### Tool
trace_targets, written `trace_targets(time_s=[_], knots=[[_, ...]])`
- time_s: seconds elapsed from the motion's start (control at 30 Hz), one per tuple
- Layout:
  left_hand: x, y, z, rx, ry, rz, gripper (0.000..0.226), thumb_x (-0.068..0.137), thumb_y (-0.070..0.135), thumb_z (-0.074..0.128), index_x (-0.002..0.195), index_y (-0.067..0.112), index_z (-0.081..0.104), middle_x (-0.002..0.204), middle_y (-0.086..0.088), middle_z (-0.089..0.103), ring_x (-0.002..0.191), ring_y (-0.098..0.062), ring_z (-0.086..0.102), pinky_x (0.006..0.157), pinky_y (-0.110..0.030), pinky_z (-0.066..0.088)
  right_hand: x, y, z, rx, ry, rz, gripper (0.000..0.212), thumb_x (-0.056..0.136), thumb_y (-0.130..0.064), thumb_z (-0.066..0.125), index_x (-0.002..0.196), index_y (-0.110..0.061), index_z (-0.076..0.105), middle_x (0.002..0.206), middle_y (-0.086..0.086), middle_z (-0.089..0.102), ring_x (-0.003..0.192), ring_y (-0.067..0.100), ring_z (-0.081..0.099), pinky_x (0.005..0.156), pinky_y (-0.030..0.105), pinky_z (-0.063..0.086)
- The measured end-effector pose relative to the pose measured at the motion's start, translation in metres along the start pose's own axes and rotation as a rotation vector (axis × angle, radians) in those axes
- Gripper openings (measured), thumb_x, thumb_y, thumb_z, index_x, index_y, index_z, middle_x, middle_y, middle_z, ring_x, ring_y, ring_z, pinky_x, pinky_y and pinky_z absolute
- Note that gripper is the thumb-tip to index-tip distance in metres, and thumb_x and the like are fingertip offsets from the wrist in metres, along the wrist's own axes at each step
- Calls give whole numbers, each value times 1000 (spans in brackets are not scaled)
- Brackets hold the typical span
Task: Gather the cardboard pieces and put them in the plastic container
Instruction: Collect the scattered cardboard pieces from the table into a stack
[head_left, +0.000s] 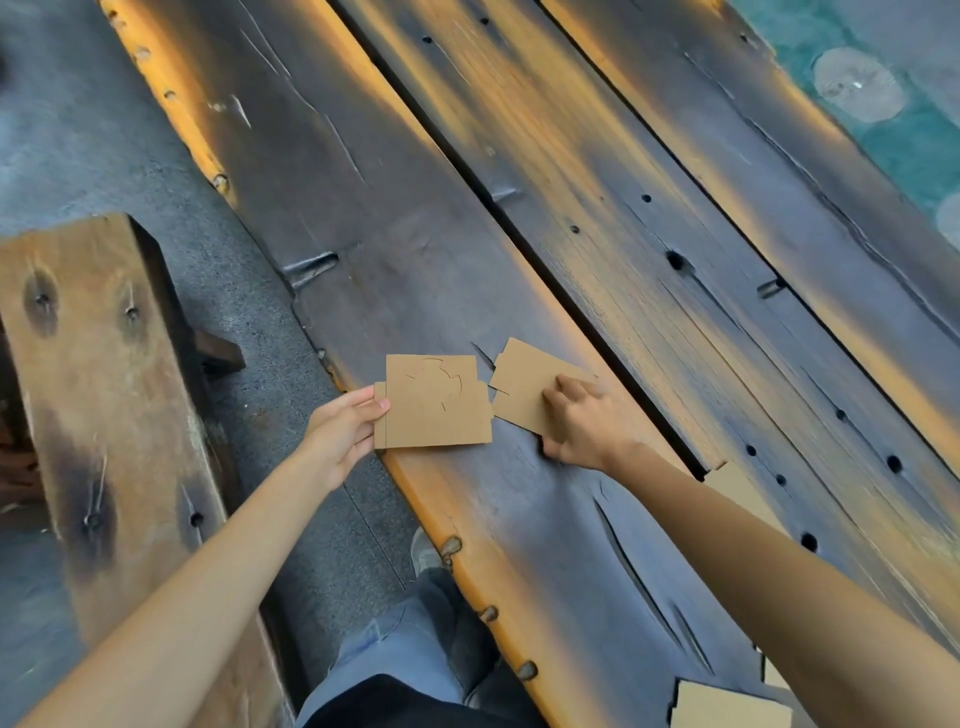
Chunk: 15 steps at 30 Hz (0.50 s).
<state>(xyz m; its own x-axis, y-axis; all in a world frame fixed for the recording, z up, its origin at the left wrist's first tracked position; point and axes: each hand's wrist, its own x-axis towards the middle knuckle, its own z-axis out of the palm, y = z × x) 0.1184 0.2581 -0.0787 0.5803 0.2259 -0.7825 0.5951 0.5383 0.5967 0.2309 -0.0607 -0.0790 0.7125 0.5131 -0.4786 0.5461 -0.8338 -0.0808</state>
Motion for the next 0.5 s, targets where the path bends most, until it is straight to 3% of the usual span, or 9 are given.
trace_targets(time_s=[0.13, 0.27, 0.4, 0.5], knots=[[2, 5, 2, 33, -13, 16, 30, 94, 2, 66, 120, 15, 69, 106, -5, 81, 98, -20, 77, 74, -31, 62, -6, -3, -8, -90, 60, -93, 53, 87, -47, 48, 123, -8, 55, 117, 8, 59, 104, 29, 61, 71, 40, 57], [1, 15, 7, 31, -27, 36, 36, 97, 3, 62, 131, 13, 65, 118, -9, 77, 105, -21, 74, 82, -35, 59, -22, 10, -18, -70, 212, -92, 36, 95, -37, 40, 109, -11, 61, 92, 5, 68, 68, 31, 65, 60, 39, 57], [-2, 23, 19, 35, -59, 53, 39, 98, 2, 60, 135, 11, 63, 123, -13, 74, 110, -24, 72, 86, -37, 59, -36, 32, -37, 188, 444, 9, 24, 101, -23, 46, 112, -14, 65, 83, 2, 70, 64, 24, 67, 57, 37, 56], [-8, 26, 35, 68, -134, 64, 37, 99, 4, 60, 134, 12, 64, 120, -10, 77, 106, -22, 74, 81, -33, 61, -51, 38, -54, 468, 568, 114, 22, 101, -21, 51, 107, -17, 71, 83, -4, 73, 70, 16, 68, 62, 33, 56]])
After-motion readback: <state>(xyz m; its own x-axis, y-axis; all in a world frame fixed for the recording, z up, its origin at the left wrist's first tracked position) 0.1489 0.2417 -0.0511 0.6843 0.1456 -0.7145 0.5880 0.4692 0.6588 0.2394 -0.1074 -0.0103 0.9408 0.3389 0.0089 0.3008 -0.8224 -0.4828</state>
